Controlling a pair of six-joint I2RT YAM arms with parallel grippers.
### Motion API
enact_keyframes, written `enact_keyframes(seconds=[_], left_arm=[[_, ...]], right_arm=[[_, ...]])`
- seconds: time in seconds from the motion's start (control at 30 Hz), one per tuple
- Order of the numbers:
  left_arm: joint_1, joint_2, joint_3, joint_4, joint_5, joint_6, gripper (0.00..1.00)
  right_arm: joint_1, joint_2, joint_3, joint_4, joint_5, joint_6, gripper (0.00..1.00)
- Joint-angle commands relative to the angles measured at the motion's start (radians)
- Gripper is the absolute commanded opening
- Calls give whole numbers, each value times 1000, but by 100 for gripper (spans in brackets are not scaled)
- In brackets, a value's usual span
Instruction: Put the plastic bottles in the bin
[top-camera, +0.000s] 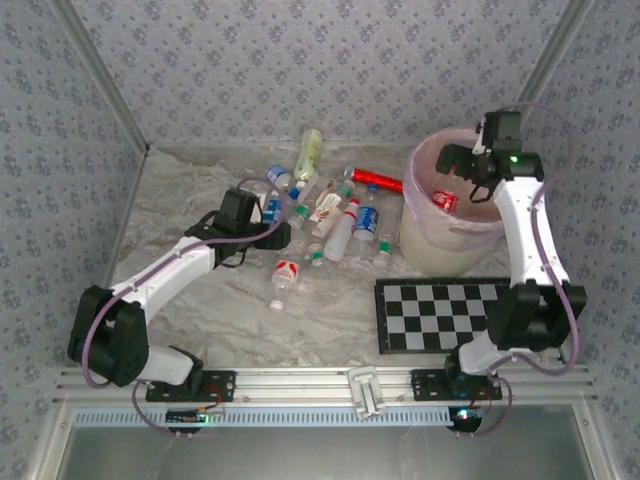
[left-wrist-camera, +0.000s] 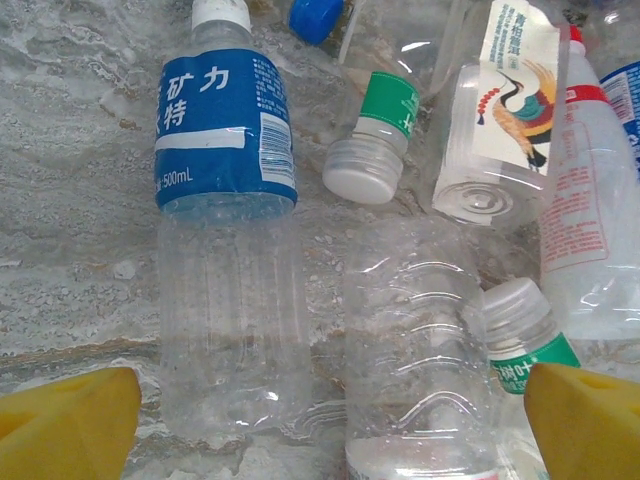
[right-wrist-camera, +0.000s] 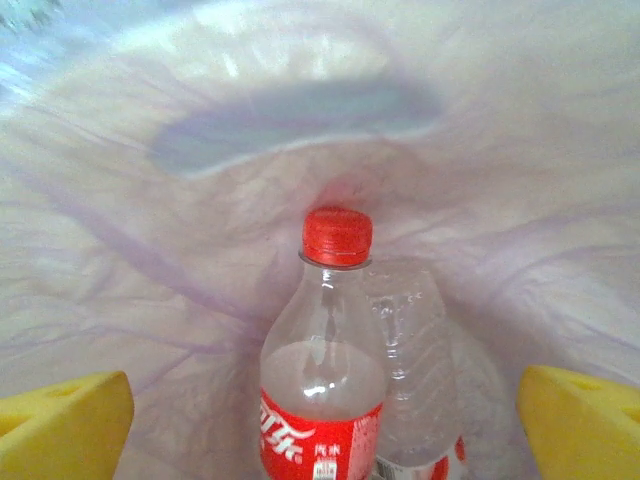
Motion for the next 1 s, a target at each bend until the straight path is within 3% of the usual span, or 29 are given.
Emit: enact_keyframes(seconds=[0.0,0.17,0.33,0.4,0.5,0.63,0.77,0.97], left_arm=[[20,24,30,-26,49,25,99],[46,66,38,-21,86,7,99],[99,95,12,51,172,-27,99],[107,123,21,48,168,-19,99],[108,175,50,20,160,-2,99],[106,227,83,-19,104,5,99],[103,250,83,-10,75,-2,96],[91,290,102,-5,33,-26,84]], right_arm=[[1,-78,11,-41,6,-11,100],[8,-194,-68,25,-77,-16,100],[32,-258,-95,-33,-36,-20,100],[80,-300,-121,-46,4,-28,100],[154,-429,-256,73,38,-36,100],[170,-585,-424,256,-40,-41,100],[170,-629,-467,276,-102,-69,100],[168,-626,-475,272,-46,-20,100]])
